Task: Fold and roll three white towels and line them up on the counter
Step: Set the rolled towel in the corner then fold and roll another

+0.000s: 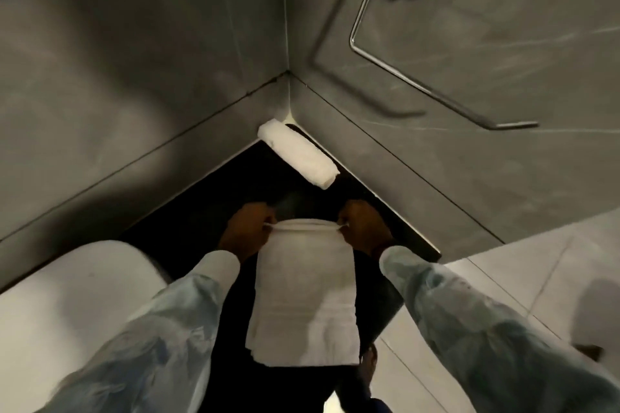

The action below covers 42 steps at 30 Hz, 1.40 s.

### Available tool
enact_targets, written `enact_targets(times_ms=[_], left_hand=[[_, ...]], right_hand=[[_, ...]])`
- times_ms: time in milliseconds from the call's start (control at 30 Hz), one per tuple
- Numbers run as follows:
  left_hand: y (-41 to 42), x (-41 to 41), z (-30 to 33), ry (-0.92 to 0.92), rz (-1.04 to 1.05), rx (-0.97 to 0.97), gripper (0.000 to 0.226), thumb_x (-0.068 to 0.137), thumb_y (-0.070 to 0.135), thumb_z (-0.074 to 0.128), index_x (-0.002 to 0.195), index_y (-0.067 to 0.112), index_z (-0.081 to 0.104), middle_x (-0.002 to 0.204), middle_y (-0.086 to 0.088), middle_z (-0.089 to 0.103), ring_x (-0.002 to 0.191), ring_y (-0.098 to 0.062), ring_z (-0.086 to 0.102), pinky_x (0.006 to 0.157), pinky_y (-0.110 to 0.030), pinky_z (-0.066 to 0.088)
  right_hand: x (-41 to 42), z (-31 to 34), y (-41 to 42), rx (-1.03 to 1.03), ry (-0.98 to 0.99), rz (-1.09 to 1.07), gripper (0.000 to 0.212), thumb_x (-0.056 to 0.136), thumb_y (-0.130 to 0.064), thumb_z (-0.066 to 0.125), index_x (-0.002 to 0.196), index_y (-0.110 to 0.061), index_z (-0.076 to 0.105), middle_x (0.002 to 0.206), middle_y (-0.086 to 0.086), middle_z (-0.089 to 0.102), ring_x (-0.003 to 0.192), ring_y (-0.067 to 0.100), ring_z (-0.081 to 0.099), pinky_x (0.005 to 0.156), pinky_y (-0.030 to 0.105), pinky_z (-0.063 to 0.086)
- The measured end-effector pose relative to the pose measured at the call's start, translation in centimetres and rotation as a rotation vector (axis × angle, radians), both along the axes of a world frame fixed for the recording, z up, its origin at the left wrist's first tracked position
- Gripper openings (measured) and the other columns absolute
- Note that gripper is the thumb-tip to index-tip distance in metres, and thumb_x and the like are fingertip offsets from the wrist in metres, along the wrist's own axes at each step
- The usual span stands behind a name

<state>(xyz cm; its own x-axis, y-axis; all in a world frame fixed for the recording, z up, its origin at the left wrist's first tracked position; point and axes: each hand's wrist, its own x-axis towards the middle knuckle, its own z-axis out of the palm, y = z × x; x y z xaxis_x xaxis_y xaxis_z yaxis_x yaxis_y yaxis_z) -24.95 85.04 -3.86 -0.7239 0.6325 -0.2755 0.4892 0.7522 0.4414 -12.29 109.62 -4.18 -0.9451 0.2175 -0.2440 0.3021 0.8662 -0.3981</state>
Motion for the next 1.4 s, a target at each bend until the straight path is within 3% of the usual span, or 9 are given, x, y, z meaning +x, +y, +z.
enact_targets(times_ms=[167, 367, 600, 667, 833, 967, 1200, 1300, 1400], left_hand=[[0.1, 0.1, 0.4, 0.177, -0.167, 0.039, 0.014, 0.084, 0.010, 0.054, 0.087, 0.005, 0.067, 0.094, -0.018, 0.065, 0.088, -0.035, 0.061, 0.074, -0.040, 0.052], [-0.9, 0.8, 1.1, 0.157, -0.295, -0.037, 0.027, 0.094, 0.017, 0.053, 0.118, 0.007, 0.061, 0.121, -0.011, 0.060, 0.109, -0.030, 0.057, 0.097, -0.037, 0.046], [1.8, -1.8, 3.5, -0.079, -0.212, -0.126, 0.015, 0.086, 0.014, 0.059, 0.090, 0.004, 0.071, 0.100, -0.014, 0.069, 0.094, -0.031, 0.066, 0.086, -0.036, 0.054], [2.5, -2.2, 3.8, -0.100, -0.168, -0.158, 0.012, 0.080, 0.009, 0.068, 0.091, 0.007, 0.071, 0.097, -0.011, 0.071, 0.091, -0.027, 0.066, 0.083, -0.030, 0.052], [2.3, -2.2, 1.9, -0.131, -0.163, -0.152, 0.026, 0.077, 0.005, 0.068, 0.102, 0.007, 0.067, 0.103, -0.011, 0.067, 0.093, -0.024, 0.064, 0.075, -0.022, 0.045], [1.3, -1.4, 0.8, -0.061, -0.244, -0.081, 0.022, 0.080, 0.005, 0.064, 0.102, 0.002, 0.060, 0.112, -0.018, 0.057, 0.105, -0.032, 0.054, 0.091, -0.037, 0.046], [0.1, -0.6, -0.2, 0.218, -0.449, 0.028, 0.029, 0.067, -0.005, 0.069, 0.094, 0.000, 0.060, 0.100, -0.022, 0.061, 0.090, -0.039, 0.058, 0.082, -0.041, 0.050], [0.4, -0.1, -0.2, 0.365, -0.524, -0.035, 0.042, 0.056, -0.009, 0.075, 0.095, -0.001, 0.062, 0.098, -0.023, 0.063, 0.085, -0.039, 0.062, 0.077, -0.042, 0.054], [-1.0, 0.4, -0.9, 0.366, -0.551, -0.028, 0.038, 0.073, -0.001, 0.066, 0.111, 0.001, 0.059, 0.117, -0.022, 0.060, 0.105, -0.038, 0.057, 0.090, -0.044, 0.051]], right_hand=[[0.9, -1.3, 0.8, 0.227, 0.195, 0.304, 0.009, 0.067, -0.004, 0.072, 0.074, -0.008, 0.067, 0.085, 0.014, 0.063, 0.078, 0.036, 0.058, 0.065, 0.038, 0.050], [2.3, -0.5, 1.0, 0.168, 0.242, 0.373, 0.011, 0.082, -0.016, 0.067, 0.079, -0.005, 0.065, 0.089, 0.013, 0.060, 0.076, 0.032, 0.058, 0.060, 0.036, 0.050], [-1.6, 1.6, 1.7, -0.178, -0.077, -0.046, 0.029, 0.070, -0.028, 0.083, 0.055, -0.014, 0.063, 0.071, 0.009, 0.067, 0.070, 0.022, 0.062, 0.073, 0.029, 0.051], [-2.3, 1.7, 1.8, -0.227, -0.142, -0.079, 0.024, 0.063, -0.026, 0.089, 0.071, -0.014, 0.070, 0.080, 0.009, 0.072, 0.078, 0.021, 0.066, 0.080, 0.029, 0.053], [-2.4, 1.5, 1.6, -0.126, -0.212, -0.009, 0.037, 0.071, -0.038, 0.082, 0.100, -0.016, 0.074, 0.107, 0.008, 0.071, 0.099, 0.025, 0.065, 0.090, 0.033, 0.053], [-1.0, 0.8, 0.7, -0.009, -0.156, 0.102, 0.034, 0.085, -0.034, 0.068, 0.111, -0.014, 0.065, 0.117, 0.011, 0.063, 0.110, 0.030, 0.058, 0.092, 0.039, 0.049], [1.6, -0.8, -0.6, 0.539, 0.133, 0.469, 0.026, 0.078, -0.013, 0.058, 0.103, -0.006, 0.060, 0.093, 0.015, 0.063, 0.081, 0.032, 0.060, 0.070, 0.039, 0.050], [2.0, -1.0, -0.4, 0.488, 0.281, 0.407, 0.023, 0.079, -0.011, 0.050, 0.099, -0.007, 0.061, 0.092, 0.013, 0.063, 0.081, 0.032, 0.060, 0.072, 0.039, 0.051], [2.9, -1.2, -0.7, 0.424, 0.330, 0.426, 0.023, 0.077, -0.009, 0.058, 0.100, -0.008, 0.062, 0.096, 0.013, 0.063, 0.083, 0.032, 0.058, 0.073, 0.039, 0.051]])
